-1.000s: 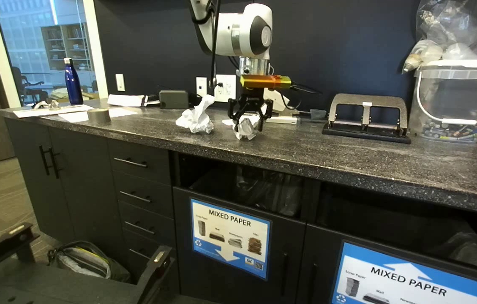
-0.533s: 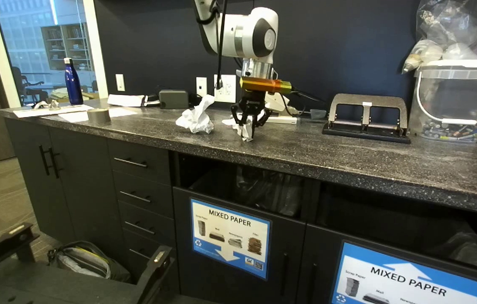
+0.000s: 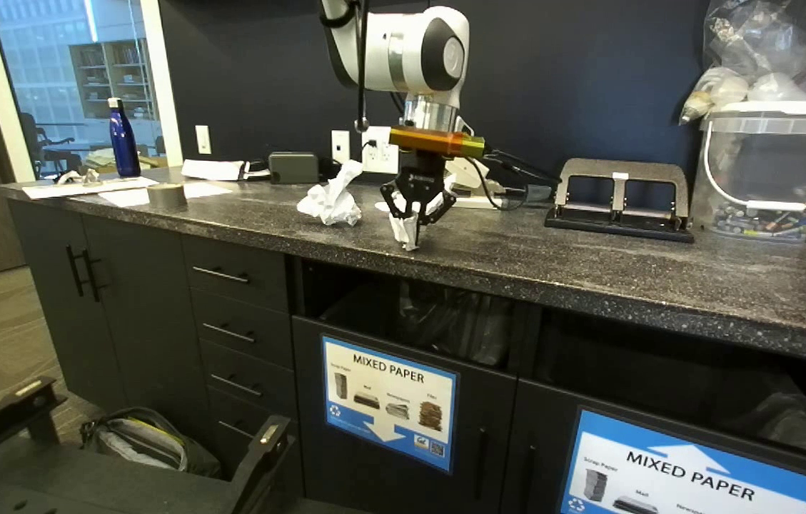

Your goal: Put the papers on the countertop in the trash cans

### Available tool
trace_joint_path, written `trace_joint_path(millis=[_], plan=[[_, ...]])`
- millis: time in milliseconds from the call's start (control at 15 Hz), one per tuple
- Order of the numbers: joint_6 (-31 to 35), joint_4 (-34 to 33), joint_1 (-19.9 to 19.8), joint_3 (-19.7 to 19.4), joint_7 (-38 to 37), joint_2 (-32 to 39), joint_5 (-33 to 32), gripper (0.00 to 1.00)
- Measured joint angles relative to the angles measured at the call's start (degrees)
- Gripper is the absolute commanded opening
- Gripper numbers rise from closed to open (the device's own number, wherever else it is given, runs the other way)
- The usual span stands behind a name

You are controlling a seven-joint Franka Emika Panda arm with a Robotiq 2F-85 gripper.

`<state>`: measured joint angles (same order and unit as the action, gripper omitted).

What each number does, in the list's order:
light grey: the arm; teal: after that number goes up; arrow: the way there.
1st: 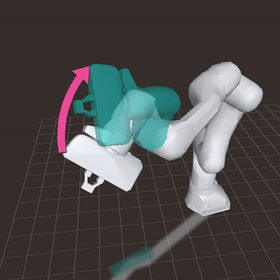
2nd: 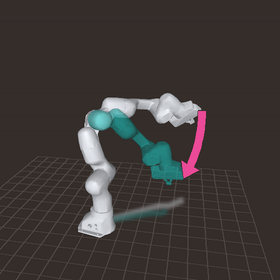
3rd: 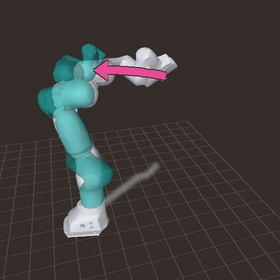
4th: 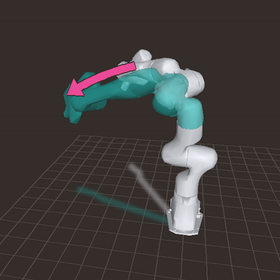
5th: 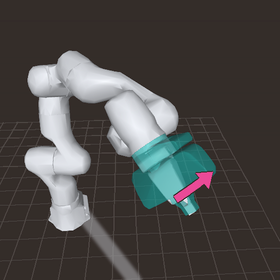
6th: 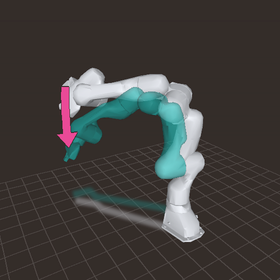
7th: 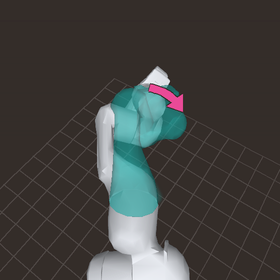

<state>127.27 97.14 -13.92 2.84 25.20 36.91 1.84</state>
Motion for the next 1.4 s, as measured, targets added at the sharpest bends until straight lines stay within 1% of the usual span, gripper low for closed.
trace_joint_path(millis=[133,267,600,733,800,933,1067,1200,1267,1400], plan=[[0.68,6.19,0.0,-0.48,-1.86,-3.69,0.2,0.11],[4.34,12.33,0.0,-0.67,-2.52,-7.09,1.15,0.11],[21.73,28.93,0.28,-0.61,-3.35,-13.61,2.84,0.11],[28.15,36.13,0.65,-0.34,-4.26,-15.27,3.23,0.1],[31.68,39.42,0.78,-0.15,-4.72,-15.83,3.48,0.09],[39.53,44.75,1.07,-0.05,-6.13,-16.19,3.53,0.09],[47.18,48.2,1.02,-0.02,-7.33,-15.77,3.53,0.09],[53.43,49.92,0.26,0.3,-8.3,-14.64,3.48,0.1],[55.82,50.16,-0.62,0.78,-8.77,-13.68,3.21,0.1],[59.87,50.01,-3.63,2.47,-9.91,-11.26,1.56,0.09]])
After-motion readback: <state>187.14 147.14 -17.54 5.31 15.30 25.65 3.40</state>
